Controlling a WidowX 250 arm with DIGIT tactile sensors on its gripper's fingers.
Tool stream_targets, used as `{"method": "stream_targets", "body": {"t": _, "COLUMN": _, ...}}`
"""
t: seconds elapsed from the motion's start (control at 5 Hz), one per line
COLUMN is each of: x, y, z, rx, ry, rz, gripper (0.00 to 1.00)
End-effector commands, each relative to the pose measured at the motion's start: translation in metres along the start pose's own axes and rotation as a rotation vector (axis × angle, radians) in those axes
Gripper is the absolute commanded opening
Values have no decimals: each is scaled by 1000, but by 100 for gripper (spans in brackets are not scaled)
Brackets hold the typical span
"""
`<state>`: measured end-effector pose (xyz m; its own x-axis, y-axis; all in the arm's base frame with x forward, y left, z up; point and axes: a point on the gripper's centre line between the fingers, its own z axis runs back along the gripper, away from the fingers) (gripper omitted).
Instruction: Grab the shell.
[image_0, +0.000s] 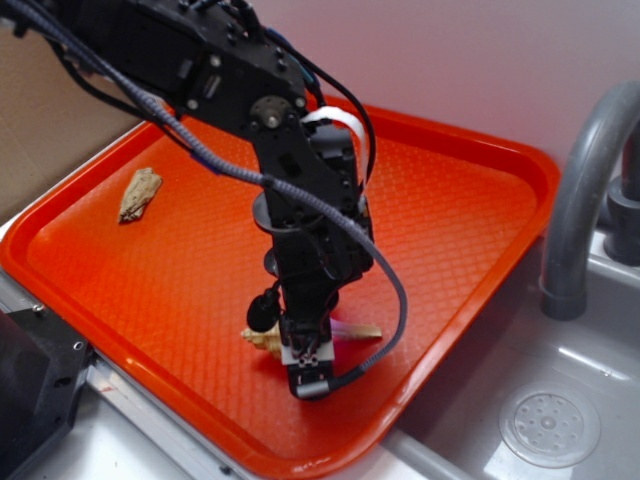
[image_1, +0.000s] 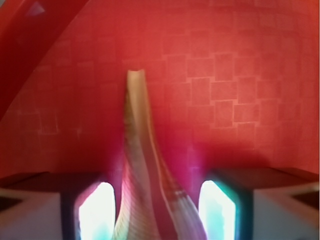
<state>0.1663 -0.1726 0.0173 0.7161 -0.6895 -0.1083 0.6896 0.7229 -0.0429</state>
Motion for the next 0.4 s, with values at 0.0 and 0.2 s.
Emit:
{"method": "stream_targets", "body": {"t": 0.0, "x": -22, "y": -9, "z": 31, "rx": 0, "ry": 10, "rz": 41, "gripper": 0}}
{"method": "stream_targets", "body": {"t": 0.2, "x": -32, "y": 20, "z": 78, "rx": -68, "ry": -34, "rz": 217, "gripper": 0}}
